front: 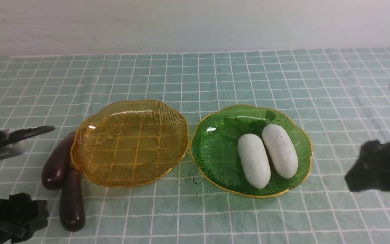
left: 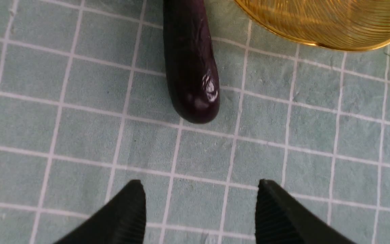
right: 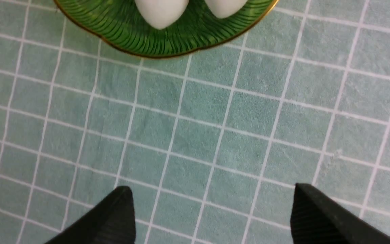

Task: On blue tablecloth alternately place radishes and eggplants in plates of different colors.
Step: 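Pick up the eggplant and place it in the yellow plate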

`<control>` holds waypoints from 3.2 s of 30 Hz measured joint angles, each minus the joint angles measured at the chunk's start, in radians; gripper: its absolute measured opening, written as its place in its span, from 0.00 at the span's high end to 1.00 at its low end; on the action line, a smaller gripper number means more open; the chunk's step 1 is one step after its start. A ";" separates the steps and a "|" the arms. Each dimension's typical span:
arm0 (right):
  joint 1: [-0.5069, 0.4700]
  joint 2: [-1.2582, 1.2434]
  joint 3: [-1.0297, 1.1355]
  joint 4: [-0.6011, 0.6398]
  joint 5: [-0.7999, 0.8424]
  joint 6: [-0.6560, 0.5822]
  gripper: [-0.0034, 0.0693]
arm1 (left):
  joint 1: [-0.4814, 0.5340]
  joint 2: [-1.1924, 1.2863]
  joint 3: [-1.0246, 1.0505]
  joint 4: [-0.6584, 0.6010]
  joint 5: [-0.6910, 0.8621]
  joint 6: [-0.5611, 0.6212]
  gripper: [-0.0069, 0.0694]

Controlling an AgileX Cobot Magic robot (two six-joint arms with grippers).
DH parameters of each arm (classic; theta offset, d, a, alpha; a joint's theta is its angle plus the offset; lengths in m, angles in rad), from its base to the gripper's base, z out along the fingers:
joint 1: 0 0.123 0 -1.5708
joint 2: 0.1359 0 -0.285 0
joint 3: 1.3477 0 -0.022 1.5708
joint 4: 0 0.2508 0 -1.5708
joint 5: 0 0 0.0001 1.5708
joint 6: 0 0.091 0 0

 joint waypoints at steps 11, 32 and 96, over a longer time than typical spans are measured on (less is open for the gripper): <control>0.000 -0.332 0.196 -0.028 0.009 -0.035 0.60 | 0.000 0.416 -0.055 -0.013 -0.237 0.016 0.32; 0.000 -0.334 0.226 -0.028 -0.008 -0.035 0.69 | 0.000 0.662 -0.105 -0.013 -0.257 0.017 0.47; 0.000 -0.334 0.303 -0.030 -0.188 -0.054 0.69 | -0.073 0.887 -0.820 0.375 0.390 0.010 0.19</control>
